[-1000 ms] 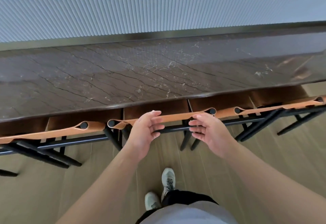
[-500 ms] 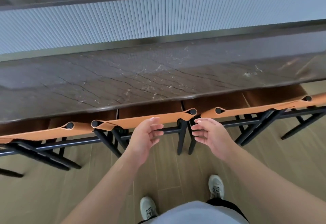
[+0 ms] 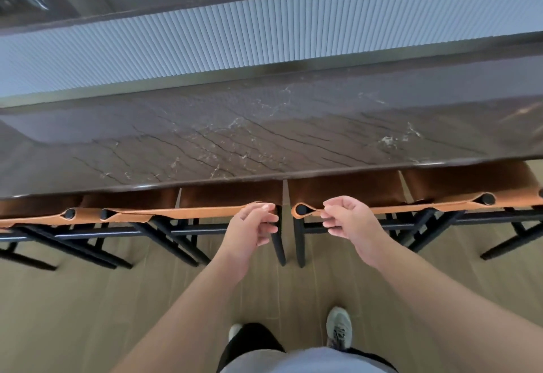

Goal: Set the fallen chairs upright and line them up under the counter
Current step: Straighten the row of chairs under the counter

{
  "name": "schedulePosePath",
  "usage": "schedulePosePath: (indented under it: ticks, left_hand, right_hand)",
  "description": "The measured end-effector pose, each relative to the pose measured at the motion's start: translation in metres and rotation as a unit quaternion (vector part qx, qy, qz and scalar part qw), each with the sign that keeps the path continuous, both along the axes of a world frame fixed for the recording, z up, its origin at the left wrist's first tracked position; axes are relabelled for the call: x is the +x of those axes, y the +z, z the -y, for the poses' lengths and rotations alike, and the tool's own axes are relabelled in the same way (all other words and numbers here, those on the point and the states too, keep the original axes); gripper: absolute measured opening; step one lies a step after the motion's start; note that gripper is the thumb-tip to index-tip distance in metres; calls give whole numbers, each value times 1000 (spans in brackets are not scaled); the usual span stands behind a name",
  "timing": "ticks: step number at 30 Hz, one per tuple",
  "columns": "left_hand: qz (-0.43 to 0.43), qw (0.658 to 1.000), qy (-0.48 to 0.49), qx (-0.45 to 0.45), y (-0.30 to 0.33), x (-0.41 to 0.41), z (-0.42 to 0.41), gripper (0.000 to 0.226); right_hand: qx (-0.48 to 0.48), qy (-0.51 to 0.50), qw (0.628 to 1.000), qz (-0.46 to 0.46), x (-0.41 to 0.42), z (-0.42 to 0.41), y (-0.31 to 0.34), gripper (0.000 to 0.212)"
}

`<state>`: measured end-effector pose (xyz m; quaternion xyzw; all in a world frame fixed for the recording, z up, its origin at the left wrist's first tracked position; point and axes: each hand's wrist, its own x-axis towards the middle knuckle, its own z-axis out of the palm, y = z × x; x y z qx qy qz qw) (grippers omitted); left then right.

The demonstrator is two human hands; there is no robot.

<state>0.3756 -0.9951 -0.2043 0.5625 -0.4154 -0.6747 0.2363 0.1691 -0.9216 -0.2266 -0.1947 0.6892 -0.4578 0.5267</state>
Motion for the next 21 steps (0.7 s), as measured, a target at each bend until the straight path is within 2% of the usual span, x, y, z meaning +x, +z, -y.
schedulePosePath:
  ticks: [2, 4, 6, 8, 10, 15, 19, 21]
  left_hand:
    - [67, 997, -21, -43, -3, 3, -1, 15]
    - [143, 983, -45, -105, -8, 9, 4, 10]
    - [224, 954, -90, -180, -14, 15, 14, 10]
    - [292, 907, -149, -263, -23, 20, 26, 18]
    - [326, 868, -198, -320, -30, 19, 41, 30]
    - [364, 812, -268, -368, -52, 15, 67, 41]
    - [390, 728, -354, -439, -70, 15, 86, 46]
    - [405, 712, -379, -430, -77, 16, 93, 42]
  right_hand:
    - [1, 81, 987, -135, 4, 3, -4, 11]
    - [-35, 172, 939, -295, 12, 6, -13, 21]
    - [-89, 230, 883, -399, 19, 12, -21, 30]
    - [-105, 269, 839, -461, 27, 19, -27, 33]
    - [-100, 287, 811, -501, 32, 26, -30, 36]
    - [-70, 326, 750, -571, 37, 45, -33, 40]
    - [-34, 348, 728, -590, 40, 59, -40, 39]
    - [-8, 374, 713, -593, 44, 59, -43, 38]
